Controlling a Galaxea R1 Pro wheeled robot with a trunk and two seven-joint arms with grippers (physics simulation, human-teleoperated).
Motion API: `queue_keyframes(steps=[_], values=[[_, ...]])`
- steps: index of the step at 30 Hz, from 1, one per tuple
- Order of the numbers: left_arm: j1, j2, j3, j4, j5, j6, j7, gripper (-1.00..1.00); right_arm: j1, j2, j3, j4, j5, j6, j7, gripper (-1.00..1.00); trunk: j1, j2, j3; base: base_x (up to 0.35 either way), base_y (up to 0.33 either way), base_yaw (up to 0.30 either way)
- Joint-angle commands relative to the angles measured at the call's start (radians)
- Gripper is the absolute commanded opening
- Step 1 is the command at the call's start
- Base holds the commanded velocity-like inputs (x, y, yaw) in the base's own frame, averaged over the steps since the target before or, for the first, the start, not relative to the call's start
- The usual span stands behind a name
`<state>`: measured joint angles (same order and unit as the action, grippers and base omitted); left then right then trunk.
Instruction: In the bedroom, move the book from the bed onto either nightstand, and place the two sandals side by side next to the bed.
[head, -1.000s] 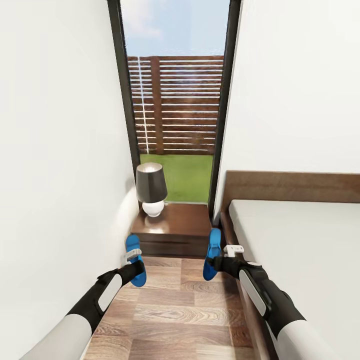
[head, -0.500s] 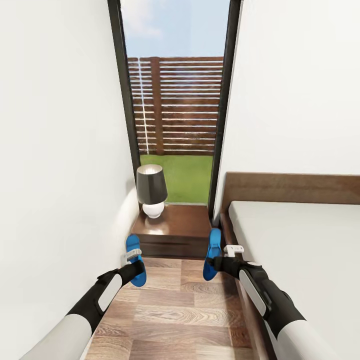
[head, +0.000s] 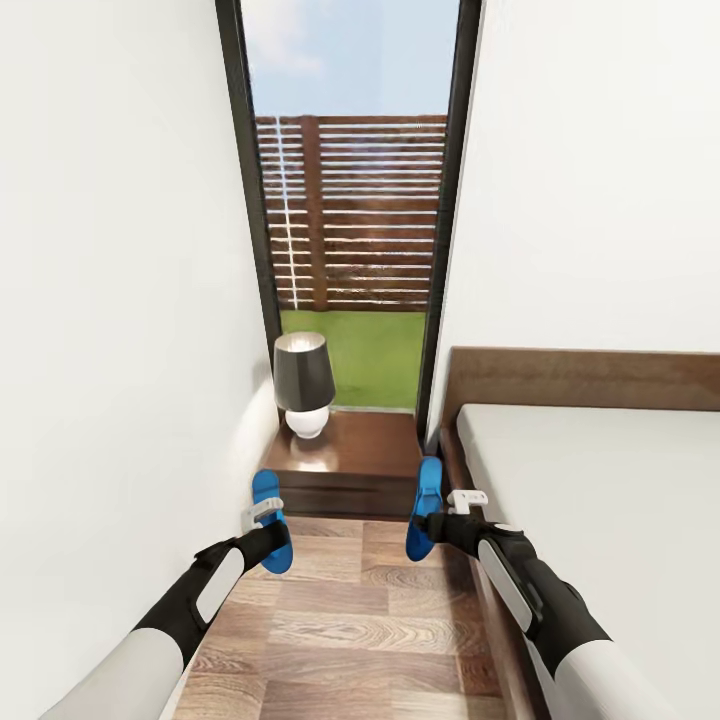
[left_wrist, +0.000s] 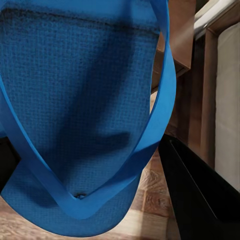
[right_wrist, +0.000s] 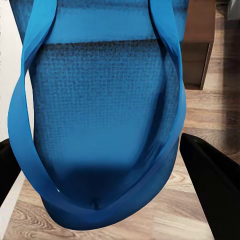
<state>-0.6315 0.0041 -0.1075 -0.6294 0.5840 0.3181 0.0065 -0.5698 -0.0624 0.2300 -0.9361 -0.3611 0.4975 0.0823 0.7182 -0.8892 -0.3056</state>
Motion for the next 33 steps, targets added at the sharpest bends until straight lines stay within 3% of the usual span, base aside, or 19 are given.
queue_keyframes(steps=[1, 6, 11, 15, 33], values=[[0.000, 0.000, -0.001, -0.001, 0.002, 0.003, 0.000, -1.00, -0.001, -0.001, 0.002, -0.001, -0.001, 0.004, 0.001, -1.00, -0.004, 0.006, 0.002, 0.000, 0.000, 0.000], [-0.001, 0.001, -0.001, -0.001, 0.001, 0.004, -0.017, -1.00, -0.001, -0.001, 0.002, -0.001, 0.000, 0.004, 0.001, -1.00, -0.023, 0.041, 0.018, 0.000, 0.000, 0.000], [0.000, 0.044, -0.001, -0.001, 0.000, 0.005, -0.161, -1.00, -0.001, -0.001, 0.002, -0.001, 0.000, 0.004, 0.001, -1.00, -0.042, 0.076, 0.033, 0.000, 0.000, 0.000], [0.000, 0.055, -0.001, 0.000, 0.000, 0.004, -0.207, -1.00, 0.000, -0.001, 0.002, -0.001, 0.000, 0.004, 0.001, -1.00, -0.057, 0.104, 0.046, 0.000, 0.000, 0.000], [0.000, 0.055, -0.002, 0.020, 0.000, 0.002, -0.218, -1.00, 0.000, -0.001, 0.002, -0.001, 0.001, 0.004, 0.000, -1.00, -0.126, 0.230, 0.102, 0.000, 0.000, 0.000]])
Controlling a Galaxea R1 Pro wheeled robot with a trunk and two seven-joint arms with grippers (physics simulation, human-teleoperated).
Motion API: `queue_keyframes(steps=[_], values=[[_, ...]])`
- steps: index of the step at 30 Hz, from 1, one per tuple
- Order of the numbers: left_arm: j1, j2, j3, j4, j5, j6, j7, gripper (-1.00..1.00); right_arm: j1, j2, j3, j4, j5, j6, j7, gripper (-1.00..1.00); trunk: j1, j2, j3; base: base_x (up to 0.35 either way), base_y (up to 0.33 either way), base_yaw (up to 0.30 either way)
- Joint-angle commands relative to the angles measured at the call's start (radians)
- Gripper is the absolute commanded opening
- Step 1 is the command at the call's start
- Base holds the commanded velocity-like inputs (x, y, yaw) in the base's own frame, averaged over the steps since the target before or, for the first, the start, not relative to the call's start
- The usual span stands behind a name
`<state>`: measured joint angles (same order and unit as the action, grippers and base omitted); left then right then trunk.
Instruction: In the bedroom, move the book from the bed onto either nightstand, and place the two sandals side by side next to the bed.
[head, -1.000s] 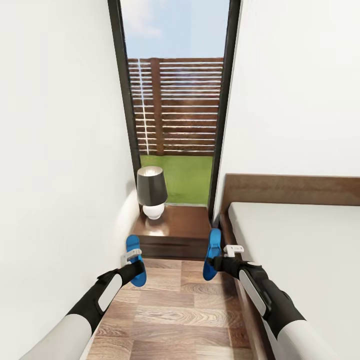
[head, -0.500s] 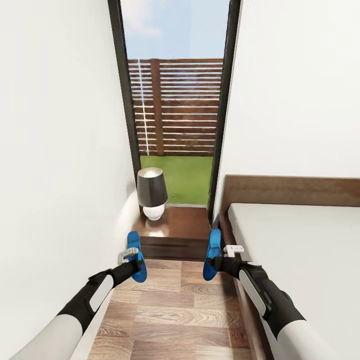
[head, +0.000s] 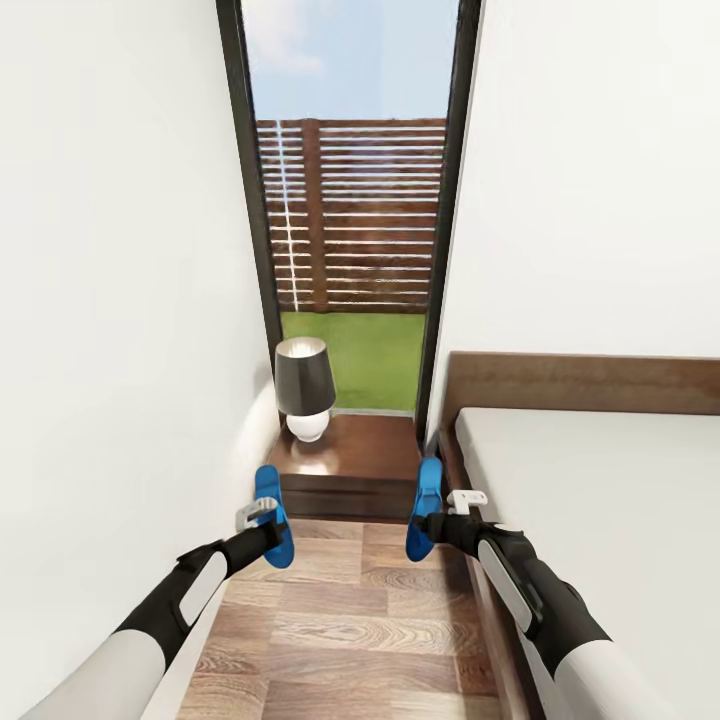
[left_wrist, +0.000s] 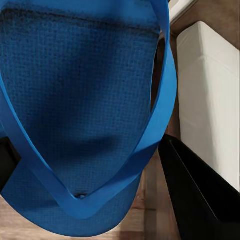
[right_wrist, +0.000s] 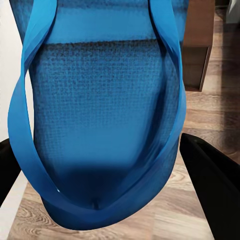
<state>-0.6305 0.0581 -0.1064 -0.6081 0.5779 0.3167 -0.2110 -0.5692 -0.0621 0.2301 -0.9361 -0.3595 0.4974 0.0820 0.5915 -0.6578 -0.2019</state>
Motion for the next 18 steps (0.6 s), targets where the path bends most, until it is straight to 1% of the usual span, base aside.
queue_keyframes(steps=[1, 7, 9, 11, 12, 14, 16, 18], values=[[-0.001, 0.001, -0.004, 0.000, 0.006, 0.004, -0.001, -1.00, -0.001, -0.001, 0.002, -0.001, -0.001, 0.004, 0.001, -1.00, -0.004, 0.006, 0.002, 0.000, 0.000, 0.000], [-0.001, 0.002, -0.004, 0.029, 0.006, 0.004, -0.004, -1.00, -0.001, -0.001, 0.002, -0.001, -0.002, 0.003, 0.001, -1.00, -0.027, 0.048, 0.020, 0.000, 0.000, 0.000], [-0.001, 0.003, -0.003, 0.086, 0.005, 0.000, -0.008, -1.00, -0.001, -0.001, 0.002, 0.010, -0.002, 0.001, 0.001, -1.00, -0.034, 0.062, 0.027, 0.000, 0.000, 0.000], [-0.001, 0.009, -0.003, 0.154, 0.003, -0.022, -0.028, -1.00, -0.001, -0.001, 0.002, 0.057, -0.002, 0.000, 0.002, -1.00, -0.042, 0.076, 0.033, 0.000, 0.000, 0.000], [-0.001, 0.013, -0.003, 0.195, 0.003, -0.050, -0.047, -1.00, -0.001, -0.001, 0.002, 0.094, -0.002, -0.002, 0.002, -1.00, -0.046, 0.083, 0.036, 0.000, 0.000, 0.000], [0.000, 0.021, -0.004, 0.272, 0.002, -0.132, -0.096, -1.00, -0.001, -0.001, 0.002, 0.194, -0.003, -0.028, 0.003, -1.00, -0.053, 0.097, 0.042, 0.000, 0.000, 0.000], [0.000, 0.025, -0.004, 0.349, 0.002, -0.220, -0.138, -1.00, -0.001, -0.001, 0.003, 0.301, -0.002, -0.102, 0.004, -1.00, -0.061, 0.111, 0.049, 0.000, 0.000, 0.000], [0.000, 0.026, -0.006, 0.418, -0.001, -0.284, -0.159, -1.00, -0.001, -0.001, 0.003, 0.384, -0.002, -0.193, 0.004, -1.00, -0.069, 0.125, 0.055, 0.000, 0.000, 0.000]])
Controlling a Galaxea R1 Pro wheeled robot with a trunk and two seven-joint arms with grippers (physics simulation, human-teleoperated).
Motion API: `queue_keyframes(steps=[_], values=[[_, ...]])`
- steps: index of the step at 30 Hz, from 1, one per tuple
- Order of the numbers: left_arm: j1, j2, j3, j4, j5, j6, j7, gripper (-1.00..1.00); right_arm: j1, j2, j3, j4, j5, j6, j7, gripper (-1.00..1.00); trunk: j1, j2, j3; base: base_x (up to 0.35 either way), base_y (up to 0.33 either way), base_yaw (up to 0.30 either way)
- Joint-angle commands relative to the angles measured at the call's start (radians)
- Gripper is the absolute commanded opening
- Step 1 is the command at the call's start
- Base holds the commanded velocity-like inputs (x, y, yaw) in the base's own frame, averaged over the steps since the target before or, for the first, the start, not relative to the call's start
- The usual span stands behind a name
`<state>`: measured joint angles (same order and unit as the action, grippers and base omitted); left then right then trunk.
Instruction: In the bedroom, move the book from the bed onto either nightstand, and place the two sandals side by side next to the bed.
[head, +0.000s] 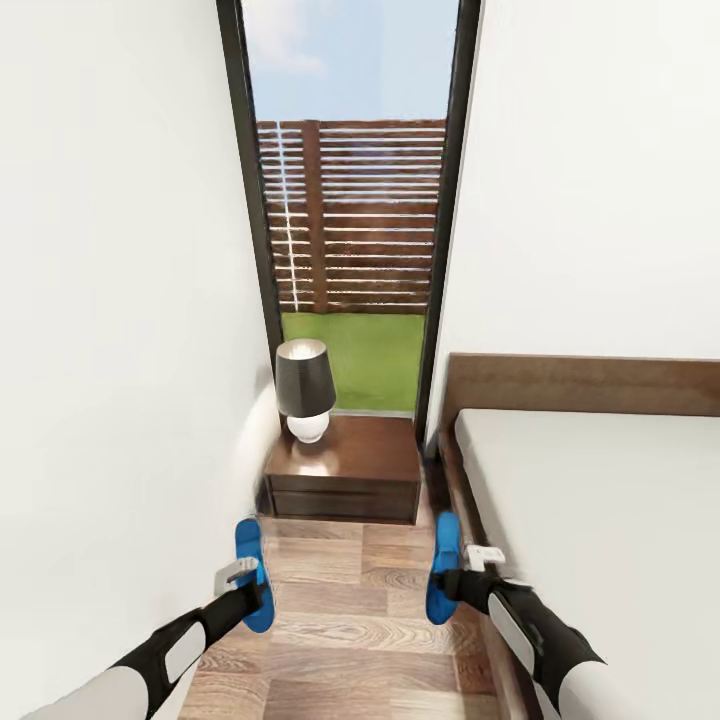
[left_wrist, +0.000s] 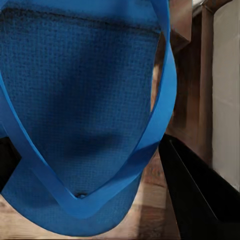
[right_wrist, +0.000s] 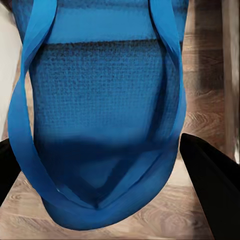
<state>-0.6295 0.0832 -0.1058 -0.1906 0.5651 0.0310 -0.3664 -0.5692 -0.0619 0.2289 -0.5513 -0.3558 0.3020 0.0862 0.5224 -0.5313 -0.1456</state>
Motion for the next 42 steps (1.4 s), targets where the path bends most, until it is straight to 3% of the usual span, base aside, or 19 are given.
queue_keyframes(steps=[1, 4, 8, 19, 30, 36, 42], values=[[-0.001, 0.000, -0.008, 0.025, 0.007, -0.020, -0.008, -1.00, -0.001, -0.001, 0.005, 0.032, -0.006, -0.035, 0.000, -1.00, -0.004, 0.006, 0.002, 0.000, 0.000, 0.000], [-0.001, -0.001, -0.010, 0.096, -0.030, -0.070, -0.016, -1.00, -0.001, 0.000, 0.005, 0.123, -0.005, -0.094, 0.000, -1.00, -0.015, 0.027, 0.011, 0.000, 0.000, 0.000], [-0.001, -0.002, -0.011, 0.159, -0.061, -0.133, -0.019, -1.00, -0.001, 0.000, 0.006, 0.183, -0.004, -0.109, 0.000, -1.00, -0.030, 0.055, 0.024, 0.000, 0.000, 0.000], [-0.001, -0.002, -0.011, 0.171, -0.065, -0.156, -0.019, -1.00, -0.001, 0.001, 0.006, 0.194, -0.003, -0.112, 0.000, -1.00, -0.072, 0.131, 0.058, 0.000, 0.000, 0.000], [-0.001, -0.002, -0.011, 0.171, -0.065, -0.156, -0.018, -1.00, -0.001, 0.000, 0.003, 0.212, -0.004, -0.114, 0.000, -1.00, -0.072, 0.131, 0.058, 0.000, 0.000, 0.000], [-0.001, -0.003, -0.011, 0.171, -0.066, -0.156, -0.017, -1.00, -0.001, -0.001, 0.003, 0.333, -0.003, -0.254, 0.001, -1.00, -0.072, 0.131, 0.058, 0.000, 0.000, 0.000], [-0.001, -0.002, -0.011, 0.172, -0.065, -0.155, -0.016, -1.00, -0.001, -0.001, 0.003, 0.345, -0.007, -0.280, 0.001, -1.00, -0.072, 0.131, 0.058, 0.000, 0.000, 0.000]])
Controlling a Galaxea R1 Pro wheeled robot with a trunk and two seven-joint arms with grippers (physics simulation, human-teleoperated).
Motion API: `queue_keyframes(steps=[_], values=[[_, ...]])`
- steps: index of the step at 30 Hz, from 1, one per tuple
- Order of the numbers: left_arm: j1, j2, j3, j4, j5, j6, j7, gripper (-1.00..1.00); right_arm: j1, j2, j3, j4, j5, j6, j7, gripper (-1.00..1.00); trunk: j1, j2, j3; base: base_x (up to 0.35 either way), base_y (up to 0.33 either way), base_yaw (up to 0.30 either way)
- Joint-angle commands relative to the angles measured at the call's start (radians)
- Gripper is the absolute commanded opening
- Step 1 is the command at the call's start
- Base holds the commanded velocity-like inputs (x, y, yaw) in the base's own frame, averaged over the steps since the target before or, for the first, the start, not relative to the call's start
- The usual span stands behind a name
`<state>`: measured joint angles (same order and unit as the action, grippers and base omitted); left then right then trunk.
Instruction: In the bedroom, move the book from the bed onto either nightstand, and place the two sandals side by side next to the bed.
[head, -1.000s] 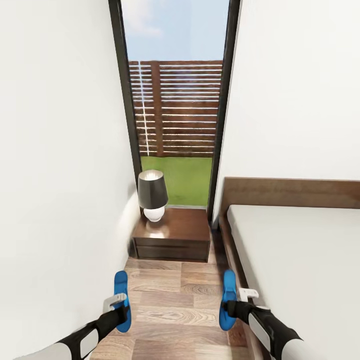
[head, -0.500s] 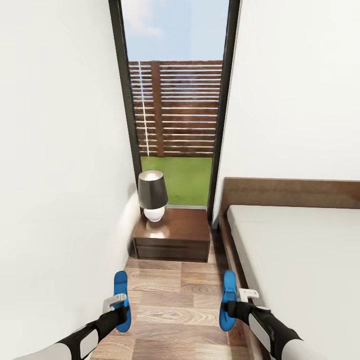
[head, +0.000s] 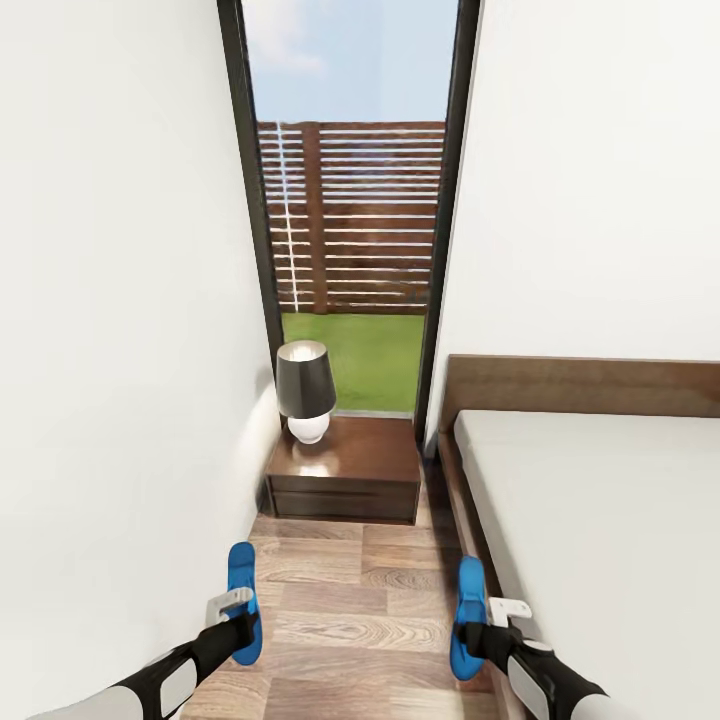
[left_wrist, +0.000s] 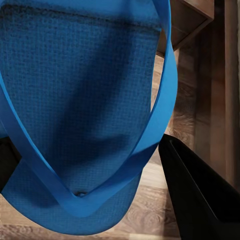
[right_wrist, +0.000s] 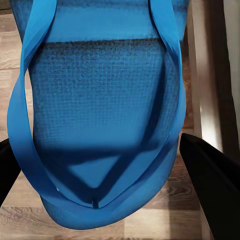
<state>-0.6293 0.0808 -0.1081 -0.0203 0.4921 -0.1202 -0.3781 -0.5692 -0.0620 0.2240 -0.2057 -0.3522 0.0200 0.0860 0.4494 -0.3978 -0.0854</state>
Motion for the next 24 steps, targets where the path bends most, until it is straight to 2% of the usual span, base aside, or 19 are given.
queue_keyframes(steps=[1, 24], values=[[-0.001, 0.000, -0.008, 0.002, 0.008, -0.004, -0.004, -1.00, 0.000, -0.001, 0.008, 0.000, -0.011, 0.001, 0.001, -1.00, 0.001, -0.002, -0.002, 0.000, 0.000, 0.000], [-0.001, 0.001, -0.007, 0.002, 0.008, -0.003, -0.004, -1.00, -0.001, -0.001, 0.008, 0.000, -0.010, 0.000, 0.001, -1.00, 0.001, -0.002, -0.002, 0.000, 0.000, 0.000]])
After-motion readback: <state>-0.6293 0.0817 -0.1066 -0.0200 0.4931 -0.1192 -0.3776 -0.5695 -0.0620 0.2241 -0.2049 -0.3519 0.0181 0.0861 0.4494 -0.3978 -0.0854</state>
